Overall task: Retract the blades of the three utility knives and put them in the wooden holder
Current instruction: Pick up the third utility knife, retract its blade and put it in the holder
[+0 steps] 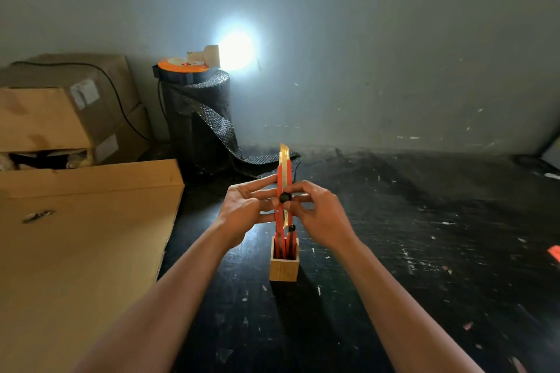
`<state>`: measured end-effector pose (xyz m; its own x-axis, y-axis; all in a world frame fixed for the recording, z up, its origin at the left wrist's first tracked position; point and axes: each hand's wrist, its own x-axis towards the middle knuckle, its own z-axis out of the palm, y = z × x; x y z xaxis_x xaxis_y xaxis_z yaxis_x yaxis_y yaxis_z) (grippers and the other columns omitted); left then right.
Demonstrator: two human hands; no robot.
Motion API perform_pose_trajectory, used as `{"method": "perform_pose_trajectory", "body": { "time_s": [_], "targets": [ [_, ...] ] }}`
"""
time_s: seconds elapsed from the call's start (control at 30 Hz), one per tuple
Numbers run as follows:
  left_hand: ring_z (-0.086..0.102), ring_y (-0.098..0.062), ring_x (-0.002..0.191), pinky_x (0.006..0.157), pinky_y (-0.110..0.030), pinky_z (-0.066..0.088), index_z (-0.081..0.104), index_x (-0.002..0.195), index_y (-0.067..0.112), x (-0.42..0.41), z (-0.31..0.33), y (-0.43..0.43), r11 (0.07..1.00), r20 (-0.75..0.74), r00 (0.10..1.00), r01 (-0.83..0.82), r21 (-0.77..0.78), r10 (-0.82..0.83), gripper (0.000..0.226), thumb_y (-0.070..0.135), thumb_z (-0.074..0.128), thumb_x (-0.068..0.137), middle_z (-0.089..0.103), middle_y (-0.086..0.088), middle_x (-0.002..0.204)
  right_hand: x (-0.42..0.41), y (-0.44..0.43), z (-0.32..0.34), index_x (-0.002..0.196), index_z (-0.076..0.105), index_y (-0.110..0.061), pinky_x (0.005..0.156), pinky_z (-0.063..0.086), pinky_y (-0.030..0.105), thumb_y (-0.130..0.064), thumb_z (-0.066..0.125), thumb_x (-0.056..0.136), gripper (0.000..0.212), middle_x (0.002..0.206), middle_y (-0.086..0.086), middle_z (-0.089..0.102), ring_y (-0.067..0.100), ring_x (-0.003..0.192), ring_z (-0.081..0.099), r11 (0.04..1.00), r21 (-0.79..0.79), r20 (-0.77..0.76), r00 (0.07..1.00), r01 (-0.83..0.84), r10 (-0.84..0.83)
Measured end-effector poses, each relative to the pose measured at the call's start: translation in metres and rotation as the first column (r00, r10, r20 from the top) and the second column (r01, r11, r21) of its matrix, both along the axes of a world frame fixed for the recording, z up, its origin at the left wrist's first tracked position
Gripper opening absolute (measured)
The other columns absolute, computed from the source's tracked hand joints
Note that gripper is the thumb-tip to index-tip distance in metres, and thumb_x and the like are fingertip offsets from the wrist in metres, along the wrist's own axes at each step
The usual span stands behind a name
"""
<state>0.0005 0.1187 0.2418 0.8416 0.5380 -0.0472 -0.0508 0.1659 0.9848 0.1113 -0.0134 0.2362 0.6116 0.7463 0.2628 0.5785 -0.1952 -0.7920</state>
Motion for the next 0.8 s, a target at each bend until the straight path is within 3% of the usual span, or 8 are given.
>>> {"method": "perform_pose_trajectory", "body": {
  "time_s": [0.17,0.3,0.5,0.67,0.8],
  "targets": [
    [0.080,-0.021,0.088,0.066,-0.034,0.065,0.068,0.128,0.014,0.000,-0.001,0.002,1.000,-0.012,1.000,-0.024,0.004,0.024,0.055,-0.021,0.057,0.088,0.082,-0.003,0.098,-0.007,-0.003,-0.008,0.107,0.067,-0.029,0.083,0.055,0.021,-0.017,0.073,0.091,0.021,0.107,-0.015,0.067,0.005,0.102,0.065,1.000,-0.026,-0.031,0.999,-0.013,0.012],
    [0.080,-0.019,0.086,0.062,-0.030,0.063,0.069,0.127,0.014,0.001,0.000,0.003,0.999,-0.026,0.999,-0.043,0.030,0.044,0.053,-0.020,0.059,0.088,0.082,-0.001,0.095,-0.011,-0.004,-0.015,0.105,0.065,-0.030,0.079,0.055,0.019,-0.018,0.072,0.092,0.020,0.109,-0.014,0.067,0.005,0.102,0.064,0.999,-0.035,-0.050,0.999,-0.011,0.009],
    [0.079,-0.024,0.092,0.066,-0.033,0.064,0.065,0.132,0.010,0.003,0.001,0.007,0.997,-0.019,0.997,-0.069,0.045,0.070,0.053,-0.019,0.063,0.088,0.081,-0.008,0.103,-0.021,-0.004,-0.020,0.123,0.063,-0.030,0.076,0.043,0.009,-0.013,0.068,0.095,0.033,0.111,-0.017,0.064,-0.003,0.094,0.059,1.000,-0.002,-0.028,1.000,0.005,-0.005],
    [0.080,-0.017,0.087,0.063,-0.030,0.063,0.064,0.134,0.011,0.004,0.003,0.004,0.994,-0.025,0.998,-0.056,0.089,0.059,0.054,-0.017,0.063,0.088,0.081,0.002,0.097,-0.024,0.001,-0.019,0.101,0.054,-0.032,0.075,0.047,0.016,-0.024,0.072,0.092,0.021,0.098,-0.019,0.063,-0.002,0.085,0.060,0.996,0.024,-0.032,0.996,0.083,-0.082],
    [0.080,-0.016,0.085,0.061,-0.028,0.062,0.064,0.134,0.011,0.004,0.002,0.004,0.995,-0.013,0.998,-0.060,0.085,0.062,0.054,-0.018,0.063,0.089,0.082,0.003,0.094,-0.024,0.000,-0.020,0.119,0.055,-0.034,0.073,0.040,0.008,-0.026,0.071,0.093,0.032,0.104,-0.024,0.059,-0.010,0.084,0.057,0.998,0.037,-0.029,0.998,0.054,-0.053]
  ]
}}
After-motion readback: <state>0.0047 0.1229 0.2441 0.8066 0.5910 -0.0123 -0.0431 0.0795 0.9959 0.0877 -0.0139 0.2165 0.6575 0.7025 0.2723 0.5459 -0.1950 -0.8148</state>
